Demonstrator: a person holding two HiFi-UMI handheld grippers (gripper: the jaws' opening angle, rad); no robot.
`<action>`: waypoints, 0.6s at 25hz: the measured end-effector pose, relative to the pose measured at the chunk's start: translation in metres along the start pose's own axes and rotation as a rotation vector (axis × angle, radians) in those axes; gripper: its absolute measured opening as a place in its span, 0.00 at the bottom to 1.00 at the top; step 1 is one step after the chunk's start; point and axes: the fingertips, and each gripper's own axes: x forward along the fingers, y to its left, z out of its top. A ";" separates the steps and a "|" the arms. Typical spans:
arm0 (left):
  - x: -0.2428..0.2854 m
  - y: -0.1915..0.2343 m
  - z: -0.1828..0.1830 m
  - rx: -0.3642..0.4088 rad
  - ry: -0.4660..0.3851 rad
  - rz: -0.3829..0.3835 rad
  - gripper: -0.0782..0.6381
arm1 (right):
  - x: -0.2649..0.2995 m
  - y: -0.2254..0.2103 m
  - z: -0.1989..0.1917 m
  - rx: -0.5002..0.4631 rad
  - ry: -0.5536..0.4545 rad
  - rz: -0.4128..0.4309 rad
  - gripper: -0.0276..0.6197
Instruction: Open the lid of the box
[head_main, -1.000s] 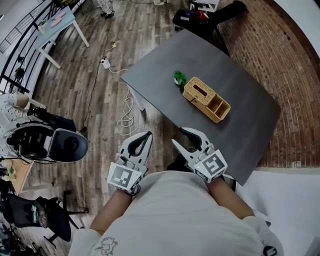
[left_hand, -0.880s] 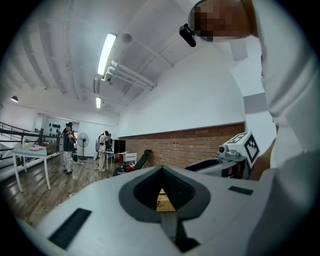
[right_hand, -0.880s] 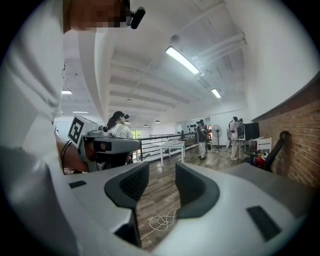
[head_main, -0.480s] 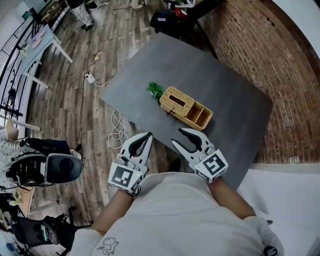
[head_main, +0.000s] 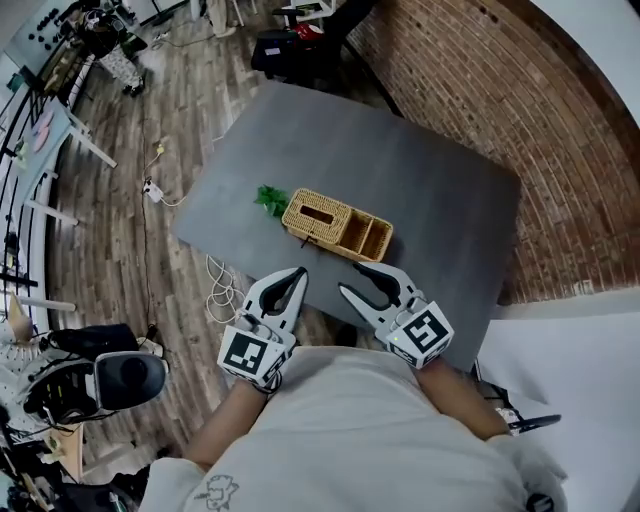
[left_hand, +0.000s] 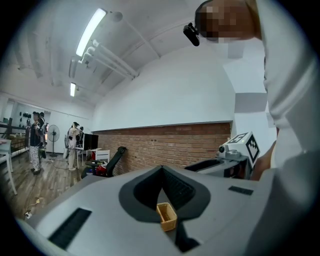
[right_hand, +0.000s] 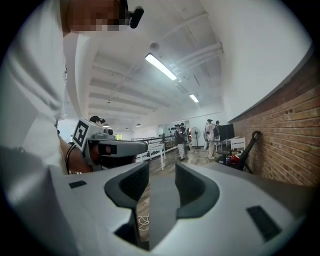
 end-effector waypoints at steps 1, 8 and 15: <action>0.005 -0.002 0.000 0.002 0.000 -0.020 0.12 | -0.003 -0.004 0.000 0.001 0.000 -0.016 0.31; 0.027 0.007 0.005 0.012 0.005 -0.130 0.12 | 0.004 -0.013 0.004 -0.001 -0.012 -0.099 0.31; 0.041 0.039 0.009 0.011 0.015 -0.238 0.12 | 0.037 -0.020 0.008 0.007 -0.002 -0.187 0.31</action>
